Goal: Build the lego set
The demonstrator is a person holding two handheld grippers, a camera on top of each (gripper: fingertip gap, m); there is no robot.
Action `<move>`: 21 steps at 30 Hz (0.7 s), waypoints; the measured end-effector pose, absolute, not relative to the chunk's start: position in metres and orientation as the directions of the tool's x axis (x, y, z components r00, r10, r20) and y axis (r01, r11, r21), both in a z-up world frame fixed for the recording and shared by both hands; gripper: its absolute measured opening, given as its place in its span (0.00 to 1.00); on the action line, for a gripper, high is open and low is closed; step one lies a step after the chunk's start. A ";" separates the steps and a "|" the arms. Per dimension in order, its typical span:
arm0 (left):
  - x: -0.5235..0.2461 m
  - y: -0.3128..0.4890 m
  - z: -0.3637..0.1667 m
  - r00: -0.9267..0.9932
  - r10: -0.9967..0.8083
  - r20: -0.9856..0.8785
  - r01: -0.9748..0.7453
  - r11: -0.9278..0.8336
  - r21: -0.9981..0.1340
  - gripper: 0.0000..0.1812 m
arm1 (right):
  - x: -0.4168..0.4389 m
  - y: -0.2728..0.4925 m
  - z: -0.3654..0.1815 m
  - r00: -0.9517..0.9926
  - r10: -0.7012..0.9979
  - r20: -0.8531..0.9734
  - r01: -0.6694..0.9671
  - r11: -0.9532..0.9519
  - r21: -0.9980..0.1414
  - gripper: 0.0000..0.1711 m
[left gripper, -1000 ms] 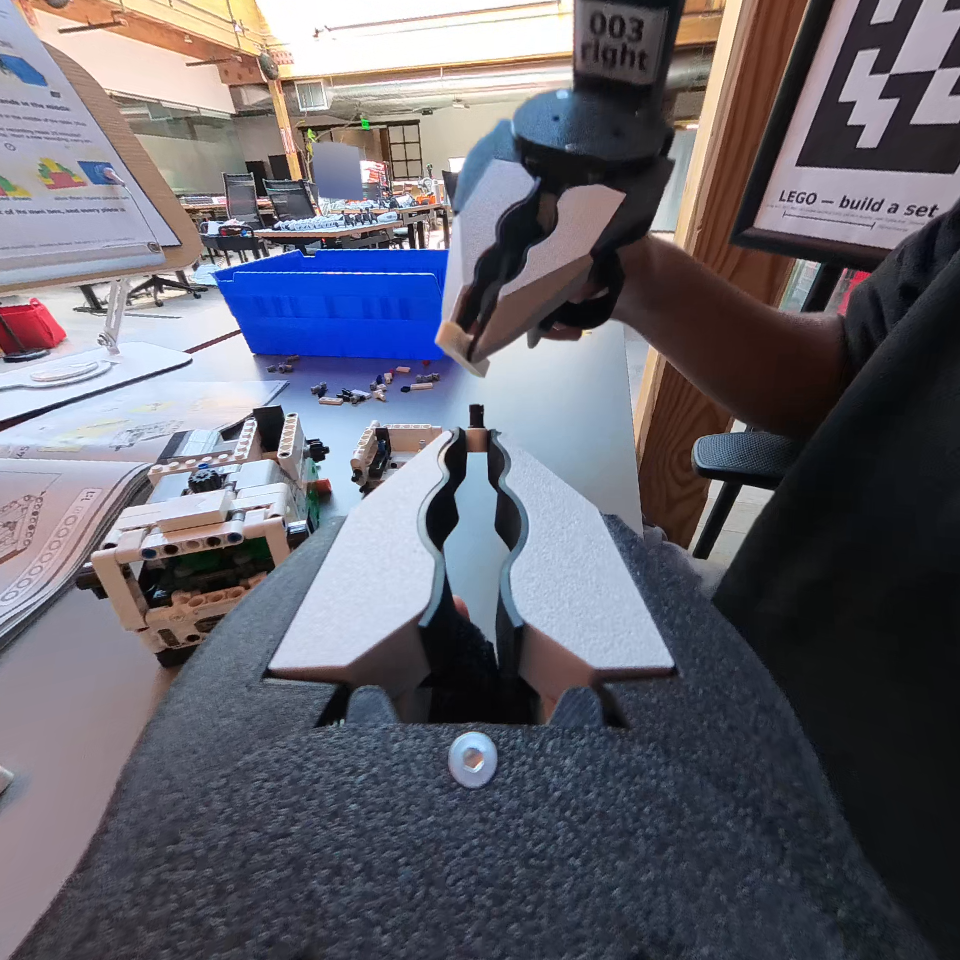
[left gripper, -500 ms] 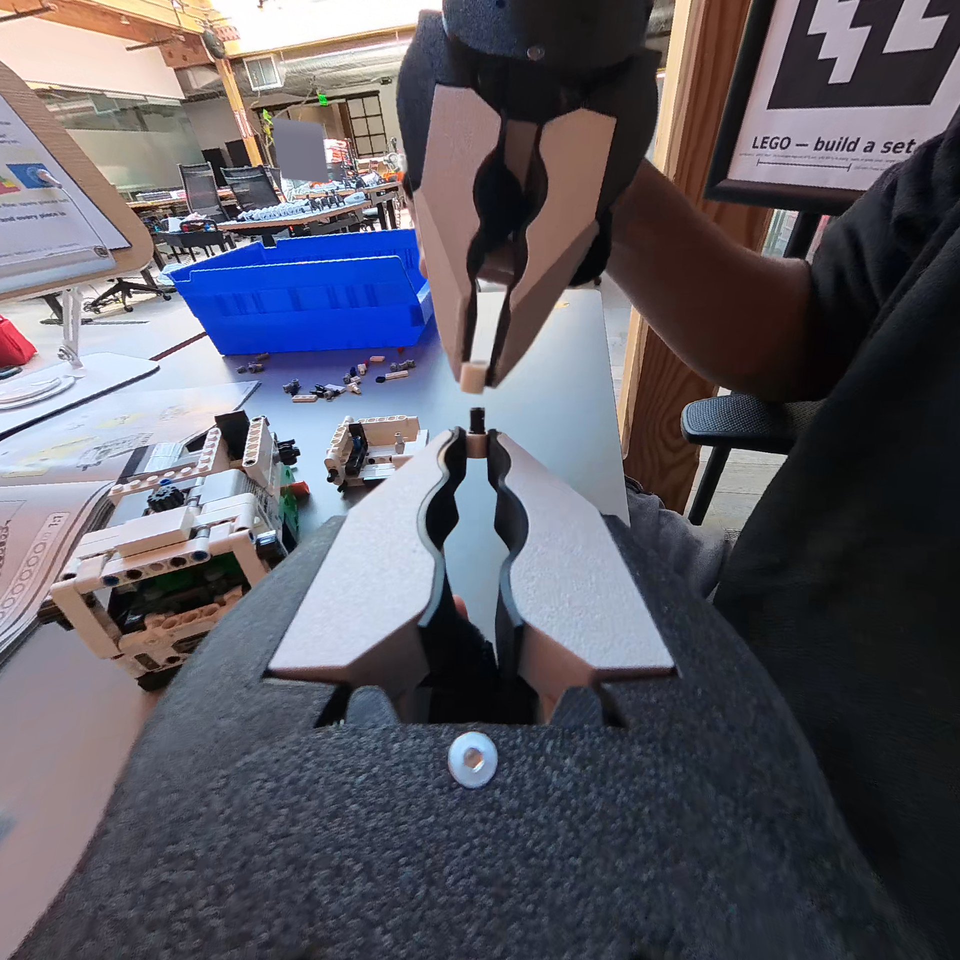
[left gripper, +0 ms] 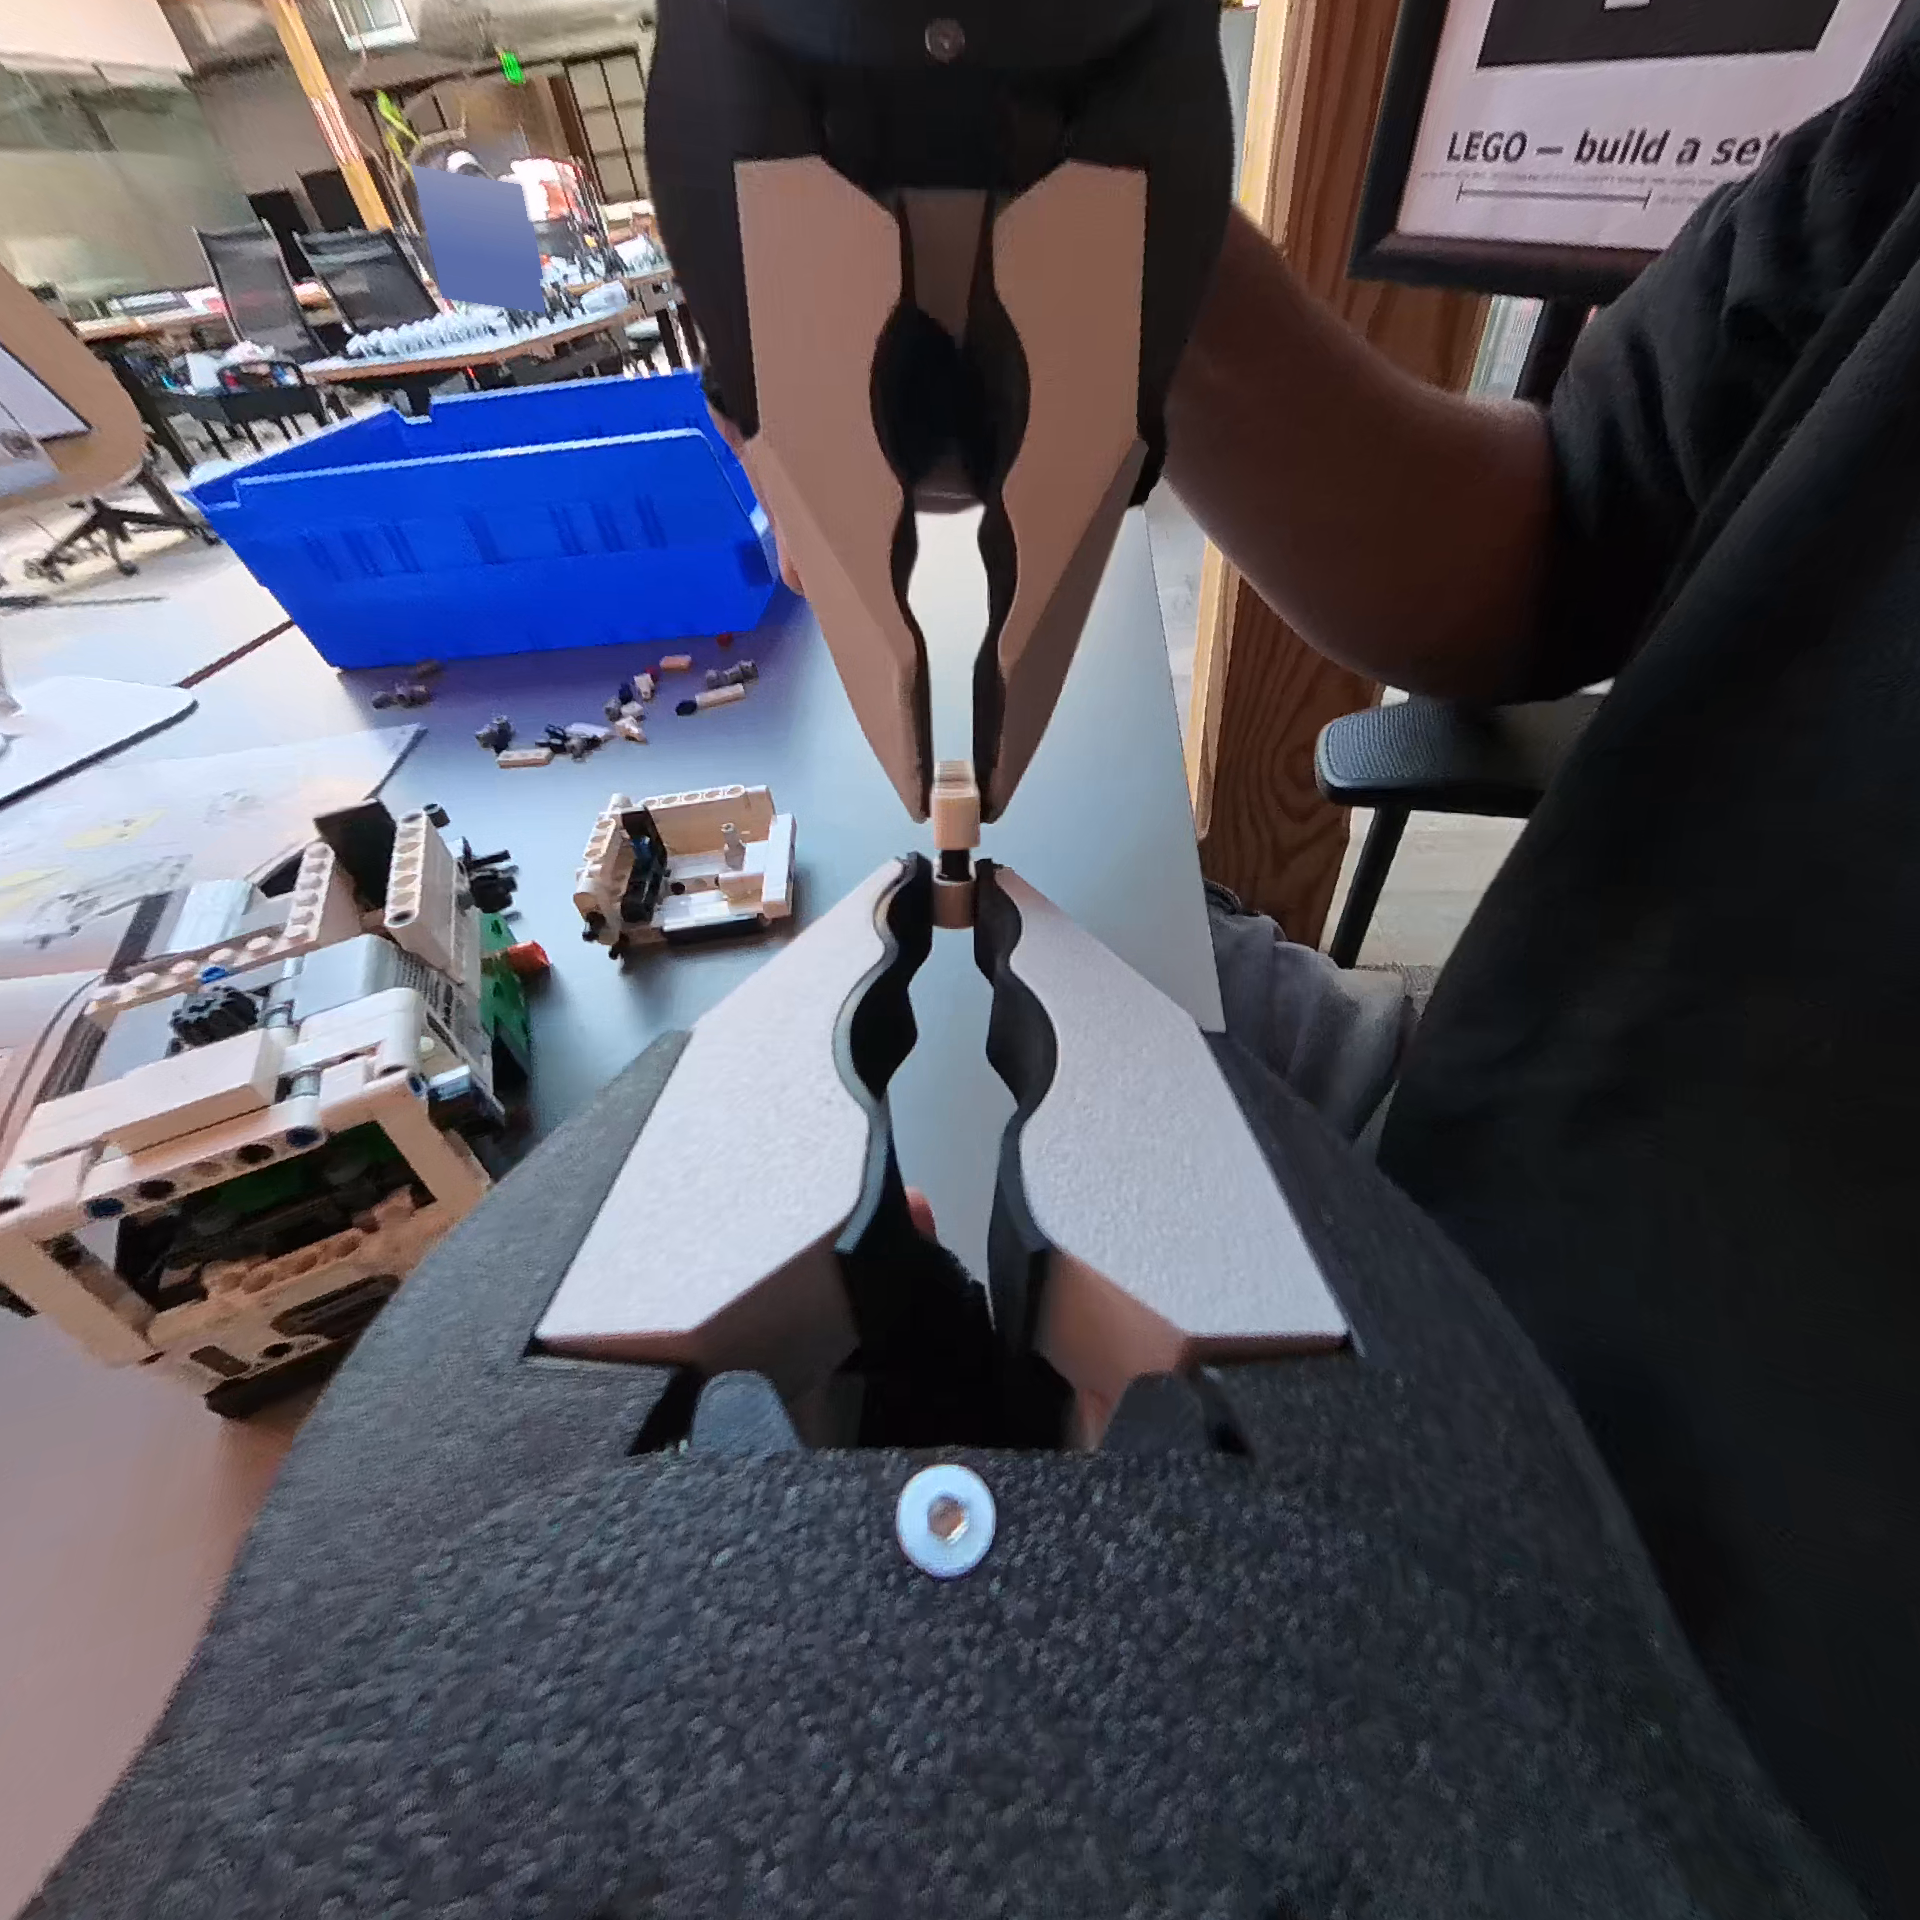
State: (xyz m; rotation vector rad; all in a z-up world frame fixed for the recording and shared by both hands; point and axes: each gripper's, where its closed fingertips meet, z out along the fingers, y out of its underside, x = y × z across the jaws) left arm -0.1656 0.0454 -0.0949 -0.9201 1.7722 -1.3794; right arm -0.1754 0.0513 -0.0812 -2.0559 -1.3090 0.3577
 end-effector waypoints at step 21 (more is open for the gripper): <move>-0.158 0.046 -0.111 -0.411 -0.869 -0.276 -0.146 0.362 -0.921 0.04 | -0.173 0.051 -0.100 0.410 0.895 0.175 0.823 -0.280 -0.495 0.04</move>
